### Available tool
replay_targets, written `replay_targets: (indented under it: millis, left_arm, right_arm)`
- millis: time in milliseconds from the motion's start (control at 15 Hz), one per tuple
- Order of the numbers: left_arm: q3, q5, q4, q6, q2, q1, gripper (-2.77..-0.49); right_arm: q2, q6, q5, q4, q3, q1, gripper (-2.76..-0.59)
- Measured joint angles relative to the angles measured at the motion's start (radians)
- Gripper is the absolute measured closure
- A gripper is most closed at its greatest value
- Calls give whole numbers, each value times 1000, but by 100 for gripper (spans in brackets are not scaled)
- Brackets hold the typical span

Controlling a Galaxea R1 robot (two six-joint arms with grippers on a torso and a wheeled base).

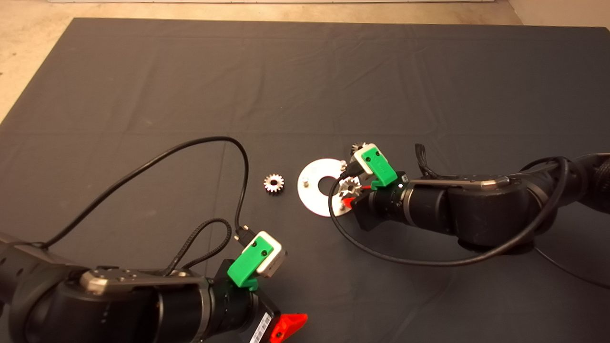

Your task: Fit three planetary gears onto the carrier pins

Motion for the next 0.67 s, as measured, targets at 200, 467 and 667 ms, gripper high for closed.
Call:
replay_targets:
  millis: [200, 467, 667]
  left_arm:
    - [0, 0, 0, 0, -2, 0, -264]
    - [0, 13, 0, 0, -2, 0, -264]
    - [0, 14, 0, 0, -2, 0, -264]
  right_arm:
    - [0, 0, -1, 17, 0, 0, -81]
    - [0, 0, -2, 50, 0, 0, -81]
    - [0, 0, -2, 51, 0, 0, -81]
